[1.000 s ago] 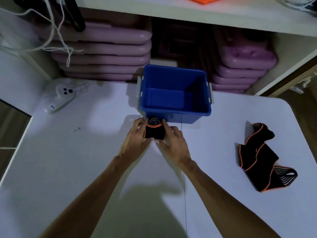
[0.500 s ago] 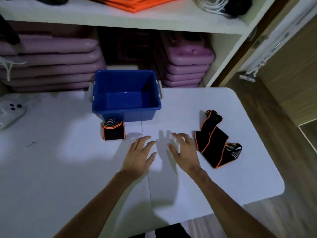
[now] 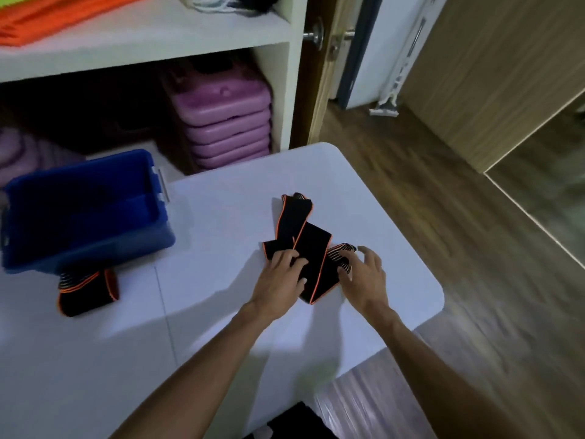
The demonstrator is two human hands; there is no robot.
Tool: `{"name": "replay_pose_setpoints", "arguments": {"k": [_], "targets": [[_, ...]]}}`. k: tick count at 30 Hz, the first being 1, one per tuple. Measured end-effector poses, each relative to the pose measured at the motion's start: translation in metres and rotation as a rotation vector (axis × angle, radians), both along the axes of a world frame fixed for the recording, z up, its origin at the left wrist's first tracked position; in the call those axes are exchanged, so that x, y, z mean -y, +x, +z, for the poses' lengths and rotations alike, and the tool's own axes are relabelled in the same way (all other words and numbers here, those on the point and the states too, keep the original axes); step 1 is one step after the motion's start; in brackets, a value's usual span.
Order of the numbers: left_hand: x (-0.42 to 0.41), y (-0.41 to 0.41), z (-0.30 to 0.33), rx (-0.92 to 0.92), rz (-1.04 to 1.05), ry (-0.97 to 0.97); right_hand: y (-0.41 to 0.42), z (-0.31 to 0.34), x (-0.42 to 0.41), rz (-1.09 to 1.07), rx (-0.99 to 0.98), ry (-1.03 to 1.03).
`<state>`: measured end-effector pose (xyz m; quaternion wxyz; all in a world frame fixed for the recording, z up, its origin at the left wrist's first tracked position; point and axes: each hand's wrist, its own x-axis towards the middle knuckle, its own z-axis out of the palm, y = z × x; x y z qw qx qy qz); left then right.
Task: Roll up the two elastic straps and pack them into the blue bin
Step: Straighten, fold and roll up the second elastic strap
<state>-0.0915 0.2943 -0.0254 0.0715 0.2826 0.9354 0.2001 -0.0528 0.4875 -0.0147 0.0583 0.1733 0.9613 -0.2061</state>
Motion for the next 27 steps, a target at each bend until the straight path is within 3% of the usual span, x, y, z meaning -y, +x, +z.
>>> {"name": "replay_pose_setpoints", "arguments": {"k": [7, 12, 19, 23, 27], "targets": [[-0.045, -0.039, 0.012, -0.007, -0.402, -0.497, -0.011, -0.007, -0.026, 0.06, 0.188, -0.051], [-0.052, -0.046, 0.025, -0.3, -0.573, -0.686, -0.018, -0.009, -0.029, 0.033, 0.154, -0.052], [0.028, 0.008, 0.053, -0.62, -0.487, -0.689, -0.017, -0.008, -0.032, -0.079, 0.062, -0.054], [0.093, 0.055, 0.032, -0.448, -0.24, -0.644, -0.004, -0.006, -0.01, -0.06, -0.051, -0.061], [0.138, 0.093, 0.011, -0.324, 0.029, -0.565, 0.007, -0.011, 0.032, 0.068, -0.025, -0.113]]}}
